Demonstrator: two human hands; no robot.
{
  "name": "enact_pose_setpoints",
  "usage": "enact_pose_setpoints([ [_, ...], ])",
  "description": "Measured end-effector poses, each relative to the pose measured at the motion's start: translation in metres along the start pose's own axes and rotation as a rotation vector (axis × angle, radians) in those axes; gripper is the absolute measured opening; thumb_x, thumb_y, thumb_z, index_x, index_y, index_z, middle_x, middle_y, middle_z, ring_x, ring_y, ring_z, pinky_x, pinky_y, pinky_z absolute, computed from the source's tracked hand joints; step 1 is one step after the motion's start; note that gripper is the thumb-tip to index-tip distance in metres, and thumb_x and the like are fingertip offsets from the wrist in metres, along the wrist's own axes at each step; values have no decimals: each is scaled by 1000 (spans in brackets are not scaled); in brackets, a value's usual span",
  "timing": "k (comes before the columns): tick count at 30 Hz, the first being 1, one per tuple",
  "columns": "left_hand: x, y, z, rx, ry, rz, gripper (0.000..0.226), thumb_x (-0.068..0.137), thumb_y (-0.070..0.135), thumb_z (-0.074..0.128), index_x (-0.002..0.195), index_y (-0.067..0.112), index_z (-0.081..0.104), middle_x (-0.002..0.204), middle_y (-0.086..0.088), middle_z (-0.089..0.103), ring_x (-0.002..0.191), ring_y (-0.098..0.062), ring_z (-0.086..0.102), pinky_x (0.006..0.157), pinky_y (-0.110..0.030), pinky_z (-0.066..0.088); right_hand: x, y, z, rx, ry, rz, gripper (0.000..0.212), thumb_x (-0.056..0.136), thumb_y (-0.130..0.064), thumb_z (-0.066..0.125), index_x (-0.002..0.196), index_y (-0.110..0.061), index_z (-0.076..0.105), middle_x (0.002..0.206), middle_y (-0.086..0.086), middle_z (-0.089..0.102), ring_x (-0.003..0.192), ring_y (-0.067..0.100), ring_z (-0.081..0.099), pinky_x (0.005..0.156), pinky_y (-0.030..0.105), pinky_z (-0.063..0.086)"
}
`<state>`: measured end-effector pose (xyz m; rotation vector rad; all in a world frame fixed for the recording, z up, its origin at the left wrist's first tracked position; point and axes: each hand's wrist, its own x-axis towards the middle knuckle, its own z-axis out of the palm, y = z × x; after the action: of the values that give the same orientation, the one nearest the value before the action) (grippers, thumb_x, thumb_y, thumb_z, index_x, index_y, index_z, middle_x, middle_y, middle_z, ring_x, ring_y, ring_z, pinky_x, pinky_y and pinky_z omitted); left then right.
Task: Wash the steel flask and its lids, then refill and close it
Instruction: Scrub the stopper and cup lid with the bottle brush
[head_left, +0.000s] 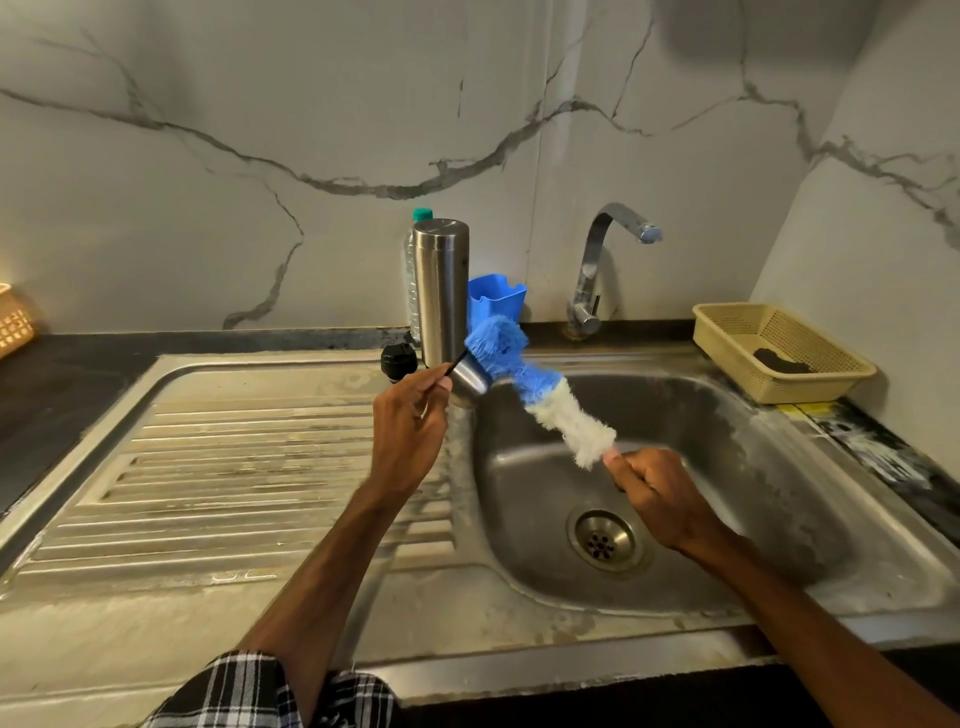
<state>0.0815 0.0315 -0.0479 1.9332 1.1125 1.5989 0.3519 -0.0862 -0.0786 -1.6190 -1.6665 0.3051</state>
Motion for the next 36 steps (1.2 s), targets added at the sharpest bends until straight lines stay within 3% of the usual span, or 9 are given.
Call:
enact_pose_setpoints([
  [6,1,3,-1,-107,3,-67,25,101,7,60,117,21,72,95,2,74,88,-1,67,74,-15,55,-2,-6,-2,106,-46,39,55,94,-53,41,48,-22,36,43,-8,30,42,6,25,45,23,22],
  [8,1,5,-2,-156,1,-101,21,101,6,59,114,16,73,96,1,73,88,3,67,73,-12,53,-2,-5,-1,164,-83,64,54,93,-52,43,50,-19,39,44,-6,30,42,8,26,45,21,23],
  [11,2,4,-5,-267,-16,-149,19,102,3,54,105,7,73,91,4,70,84,-2,64,74,-16,50,-1,-6,-2,269,-115,125,57,86,-60,45,55,-12,45,48,-2,30,43,10,24,44,20,23],
  [13,4,5,-6,-365,-37,-193,20,102,0,50,101,4,70,87,6,67,82,-4,60,73,-18,48,-1,-7,-2,352,-151,137,54,90,-50,48,57,-8,45,48,-1,28,42,9,22,43,18,22],
  [21,7,10,-7,-689,-30,-452,26,102,-1,43,97,12,65,88,3,64,87,-7,61,85,-27,53,-1,-12,-3,425,-195,149,53,101,-39,50,58,-8,43,47,-5,28,40,5,22,43,14,23],
  [25,9,12,-5,-764,-13,-553,26,103,0,41,97,14,63,89,0,62,90,-10,61,80,-26,54,-2,-13,-2,394,-169,146,47,93,-40,46,57,-10,43,48,-4,28,42,7,22,43,16,23],
  [30,6,20,-3,-904,-13,-651,27,103,0,39,103,14,63,97,-3,66,95,-13,64,86,-32,54,-1,-16,-1,380,-155,157,48,91,-44,45,56,-13,42,48,-5,28,42,6,22,43,16,22],
  [36,6,19,-2,-1060,14,-781,30,100,3,41,118,10,63,117,-9,69,109,-20,66,89,-33,54,-1,-19,1,390,-163,148,51,91,-48,46,57,-10,44,48,-4,27,42,8,21,43,18,21],
])
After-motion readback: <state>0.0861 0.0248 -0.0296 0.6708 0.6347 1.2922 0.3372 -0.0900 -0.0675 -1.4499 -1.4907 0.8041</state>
